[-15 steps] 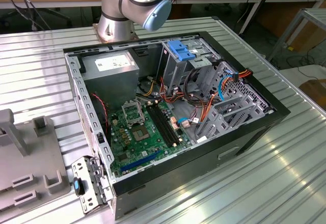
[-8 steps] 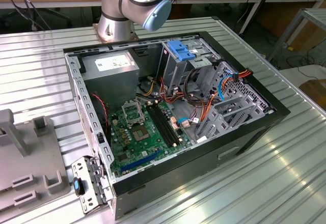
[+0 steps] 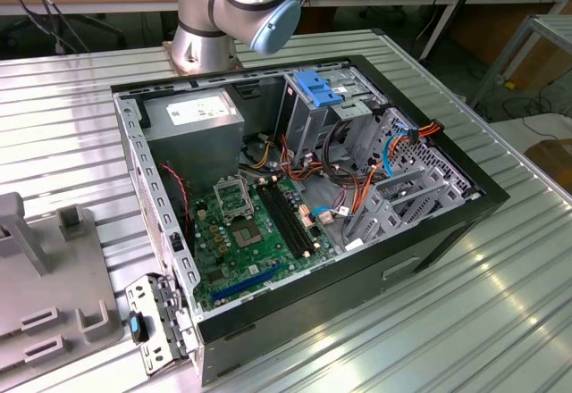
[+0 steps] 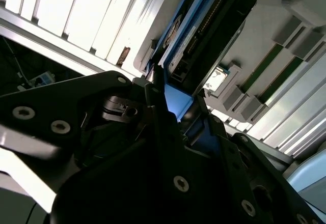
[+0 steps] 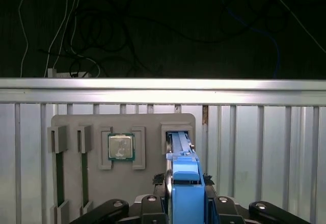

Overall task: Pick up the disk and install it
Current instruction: 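Pick up the disk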

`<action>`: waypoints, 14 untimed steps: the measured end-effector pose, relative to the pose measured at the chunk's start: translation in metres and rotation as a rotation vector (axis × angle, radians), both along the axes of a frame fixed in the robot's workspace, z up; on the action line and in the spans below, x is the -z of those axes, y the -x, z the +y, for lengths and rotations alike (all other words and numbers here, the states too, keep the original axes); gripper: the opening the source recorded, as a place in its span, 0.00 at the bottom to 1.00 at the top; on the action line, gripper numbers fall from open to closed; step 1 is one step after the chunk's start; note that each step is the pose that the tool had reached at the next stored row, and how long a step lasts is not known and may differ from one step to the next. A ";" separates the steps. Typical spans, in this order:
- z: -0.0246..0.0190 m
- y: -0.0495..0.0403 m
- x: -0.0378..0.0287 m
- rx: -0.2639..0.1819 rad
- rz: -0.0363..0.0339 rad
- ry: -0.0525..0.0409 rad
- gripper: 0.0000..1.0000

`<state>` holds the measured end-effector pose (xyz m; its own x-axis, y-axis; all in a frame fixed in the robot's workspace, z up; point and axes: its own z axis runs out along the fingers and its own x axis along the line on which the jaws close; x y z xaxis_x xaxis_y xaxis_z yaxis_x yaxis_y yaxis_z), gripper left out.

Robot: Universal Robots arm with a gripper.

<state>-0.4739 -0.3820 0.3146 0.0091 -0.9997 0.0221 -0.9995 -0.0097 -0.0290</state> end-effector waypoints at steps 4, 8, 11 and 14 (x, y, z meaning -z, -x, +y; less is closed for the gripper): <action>0.0000 0.0000 0.0000 0.000 -0.0001 0.0002 0.37; 0.0000 0.0000 0.0000 0.000 -0.0001 0.0002 0.37; 0.0000 0.0000 -0.0011 0.000 0.0001 0.0004 0.37; 0.0000 0.0000 -0.0038 0.000 0.0000 0.0003 0.37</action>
<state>-0.4739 -0.3819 0.3184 0.0090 -0.9997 0.0224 -0.9995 -0.0096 -0.0290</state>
